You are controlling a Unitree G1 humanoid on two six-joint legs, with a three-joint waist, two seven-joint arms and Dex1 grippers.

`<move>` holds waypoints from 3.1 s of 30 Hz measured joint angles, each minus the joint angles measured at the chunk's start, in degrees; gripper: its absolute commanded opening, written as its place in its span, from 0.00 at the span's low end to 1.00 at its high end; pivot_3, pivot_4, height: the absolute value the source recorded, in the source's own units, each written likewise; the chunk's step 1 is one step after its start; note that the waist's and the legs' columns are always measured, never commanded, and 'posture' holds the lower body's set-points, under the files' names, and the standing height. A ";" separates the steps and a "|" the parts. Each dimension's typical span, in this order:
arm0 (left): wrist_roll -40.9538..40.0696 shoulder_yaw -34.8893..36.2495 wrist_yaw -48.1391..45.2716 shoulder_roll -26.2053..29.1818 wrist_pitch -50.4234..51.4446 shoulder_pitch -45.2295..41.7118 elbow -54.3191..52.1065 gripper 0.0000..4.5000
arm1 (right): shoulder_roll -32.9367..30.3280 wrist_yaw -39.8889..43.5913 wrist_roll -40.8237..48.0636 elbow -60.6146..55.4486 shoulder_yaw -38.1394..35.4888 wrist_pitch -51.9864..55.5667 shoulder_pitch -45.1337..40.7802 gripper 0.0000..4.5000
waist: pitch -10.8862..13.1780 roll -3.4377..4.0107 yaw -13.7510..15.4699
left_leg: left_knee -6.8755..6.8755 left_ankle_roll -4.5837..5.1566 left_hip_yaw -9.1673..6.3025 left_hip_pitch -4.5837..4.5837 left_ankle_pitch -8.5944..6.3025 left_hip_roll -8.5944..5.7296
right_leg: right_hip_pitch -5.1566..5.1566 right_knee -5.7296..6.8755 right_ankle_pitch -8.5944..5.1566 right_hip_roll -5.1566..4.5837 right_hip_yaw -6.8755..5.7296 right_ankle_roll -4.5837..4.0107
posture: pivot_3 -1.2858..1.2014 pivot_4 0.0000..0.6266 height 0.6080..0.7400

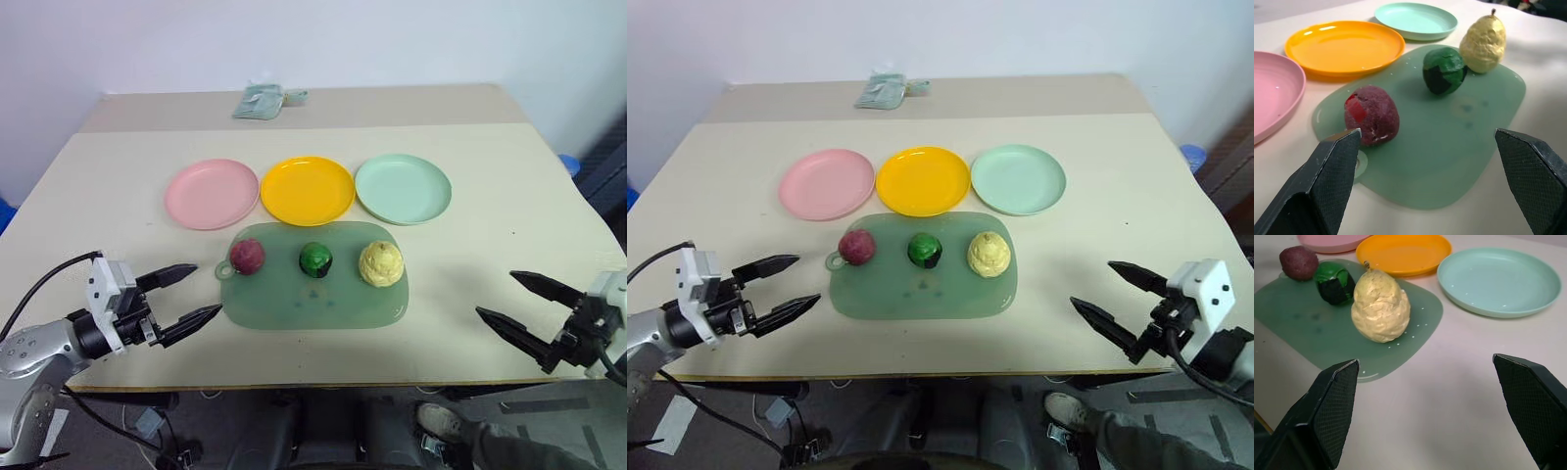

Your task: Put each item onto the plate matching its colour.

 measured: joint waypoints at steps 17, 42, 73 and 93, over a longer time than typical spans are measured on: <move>0.25 -0.12 3.75 -3.09 1.18 -0.37 -1.09 1.00 | -0.48 -2.08 1.32 -1.44 2.77 2.22 -6.76 0.99 | 0.03 -0.05 0.09 | -0.02 0.18 0.11 -0.04 -0.09 0.03 | 0.04 -0.28 0.04 0.00 -0.01 0.05 | 0.52 0.24 1.00; 11.49 -12.93 24.02 -16.04 5.11 -18.73 6.63 1.00 | -2.90 4.85 -1.56 2.56 21.19 -0.60 -27.20 0.99 | 0.03 -0.14 0.11 | 0.20 0.30 0.13 -0.03 0.01 0.00 | 0.10 -0.25 0.38 0.04 -0.02 0.52 | 0.52 0.24 1.00; 23.80 -8.36 51.20 -30.66 -0.61 -50.12 39.01 0.61 | 0.54 0.62 -4.67 4.80 25.19 -3.95 -30.89 1.00 | 0.08 -0.30 1.63 | 0.93 0.16 0.12 -0.09 0.10 -0.02 | 0.26 -0.12 0.81 0.21 -0.02 0.81 | 0.52 0.24 1.00; 18.60 -6.87 42.40 -28.32 -2.52 -42.53 33.96 0.99 | 4.88 -9.76 -12.44 6.76 38.39 2.85 -45.80 1.00 | 0.15 -0.42 0.85 | 0.94 0.04 0.16 -0.13 0.18 -0.01 | 0.10 0.07 0.91 0.21 0.08 0.75 | 0.52 0.24 1.00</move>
